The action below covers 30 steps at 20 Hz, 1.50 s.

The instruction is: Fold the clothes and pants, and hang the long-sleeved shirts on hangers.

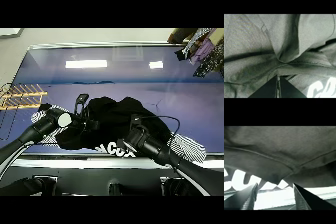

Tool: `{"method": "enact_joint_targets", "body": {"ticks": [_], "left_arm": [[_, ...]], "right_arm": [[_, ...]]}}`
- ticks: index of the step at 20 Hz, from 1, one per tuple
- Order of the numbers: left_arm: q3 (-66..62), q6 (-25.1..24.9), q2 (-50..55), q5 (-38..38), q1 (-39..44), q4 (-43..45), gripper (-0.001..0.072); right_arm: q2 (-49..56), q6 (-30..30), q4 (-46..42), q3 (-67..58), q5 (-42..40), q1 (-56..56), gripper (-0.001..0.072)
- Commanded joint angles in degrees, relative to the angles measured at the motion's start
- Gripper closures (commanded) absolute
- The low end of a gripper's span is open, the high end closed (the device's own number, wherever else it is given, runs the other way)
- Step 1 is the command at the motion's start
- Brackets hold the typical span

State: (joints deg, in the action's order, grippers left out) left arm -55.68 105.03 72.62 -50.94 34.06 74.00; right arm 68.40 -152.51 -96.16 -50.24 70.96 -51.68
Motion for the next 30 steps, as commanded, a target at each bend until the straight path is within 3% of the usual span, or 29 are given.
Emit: {"method": "enact_joint_targets", "body": {"ticks": [1,4,5,6,9,15,17,18,19,21,24,30], "left_arm": [[0.0,0.0,0.0,0.0,0.0,0.1,0.0688],[0.0,0.0,0.0,0.0,0.0,0.1,0.0688],[0.0,0.0,0.0,0.0,0.0,0.1,0.0688],[0.0,0.0,0.0,0.0,0.0,0.1,0.0688],[0.0,0.0,0.0,0.0,0.0,0.1,0.0688],[0.0,0.0,0.0,-0.2,0.0,0.0,0.0688],[0.0,0.0,0.0,-0.7,0.0,0.0,0.0688],[0.0,0.0,0.0,-0.7,0.0,0.0,0.0688],[0.0,0.0,0.0,-0.7,0.0,0.0,0.0688],[0.0,0.0,0.0,-0.7,0.0,0.0,0.0688],[-0.2,0.0,0.0,-1.4,0.0,0.0,0.0688],[-5.1,-1.7,-1.8,-11.6,-2.4,0.0,0.0687]], "right_arm": [[0.8,-3.0,-3.9,2.9,1.1,0.0,0.0189],[0.8,-8.9,-7.4,6.2,0.8,0.0,0.0204],[0.8,-10.8,-8.1,6.6,0.4,0.0,0.0287],[0.8,-12.3,-8.6,6.6,-0.5,0.0,0.0306],[0.8,-13.7,-8.4,6.5,-5.8,0.0,0.0295],[0.8,-16.5,-11.6,6.5,-7.0,0.0,0.03],[0.8,-19.0,-13.9,6.5,-9.2,0.1,0.0332],[0.8,-19.4,-14.0,6.5,-10.0,0.1,0.0381],[0.8,-19.4,-14.0,6.5,-10.0,0.1,0.0458],[0.8,-19.4,-14.0,6.5,-9.9,0.1,0.0683],[-0.9,-17.3,-13.9,4.5,-8.1,0.1,0.0685],[-9.3,-5.8,-11.1,-8.2,6.9,0.1,0.0686]]}}
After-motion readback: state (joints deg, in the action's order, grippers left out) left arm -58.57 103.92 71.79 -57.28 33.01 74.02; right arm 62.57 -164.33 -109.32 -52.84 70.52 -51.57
